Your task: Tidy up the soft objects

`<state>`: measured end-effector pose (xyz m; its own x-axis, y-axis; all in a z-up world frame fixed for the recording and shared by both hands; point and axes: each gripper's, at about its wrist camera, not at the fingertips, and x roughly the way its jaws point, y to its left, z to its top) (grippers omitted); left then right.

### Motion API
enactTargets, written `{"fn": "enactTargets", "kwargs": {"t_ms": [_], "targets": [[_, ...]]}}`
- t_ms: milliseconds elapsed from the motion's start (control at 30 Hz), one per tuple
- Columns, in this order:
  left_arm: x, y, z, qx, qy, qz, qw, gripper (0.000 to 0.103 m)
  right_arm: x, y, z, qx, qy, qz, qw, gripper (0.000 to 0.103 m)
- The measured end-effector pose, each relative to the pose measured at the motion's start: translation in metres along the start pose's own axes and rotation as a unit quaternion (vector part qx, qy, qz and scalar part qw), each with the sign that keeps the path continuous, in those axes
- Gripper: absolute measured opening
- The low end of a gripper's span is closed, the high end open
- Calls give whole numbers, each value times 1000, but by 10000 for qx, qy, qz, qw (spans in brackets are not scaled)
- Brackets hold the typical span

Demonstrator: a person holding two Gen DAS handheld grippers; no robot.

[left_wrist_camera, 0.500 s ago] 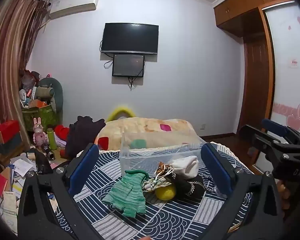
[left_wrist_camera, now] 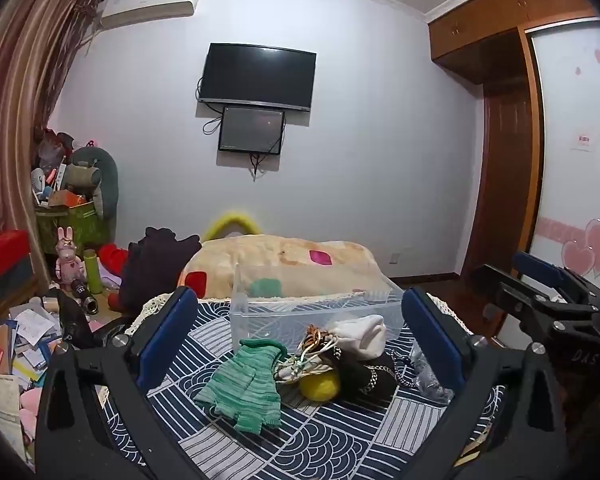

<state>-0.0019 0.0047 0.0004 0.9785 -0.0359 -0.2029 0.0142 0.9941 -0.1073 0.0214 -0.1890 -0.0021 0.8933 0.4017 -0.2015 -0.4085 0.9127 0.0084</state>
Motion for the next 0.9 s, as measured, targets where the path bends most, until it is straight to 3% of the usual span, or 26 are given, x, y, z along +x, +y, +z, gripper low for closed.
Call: {"fn": "enactTargets", "kwargs": {"t_ms": [900], "targets": [[-1, 3, -1, -44, -8, -22, 10000, 103, -2, -1, 0, 100, 31, 58, 9999, 103]]}}
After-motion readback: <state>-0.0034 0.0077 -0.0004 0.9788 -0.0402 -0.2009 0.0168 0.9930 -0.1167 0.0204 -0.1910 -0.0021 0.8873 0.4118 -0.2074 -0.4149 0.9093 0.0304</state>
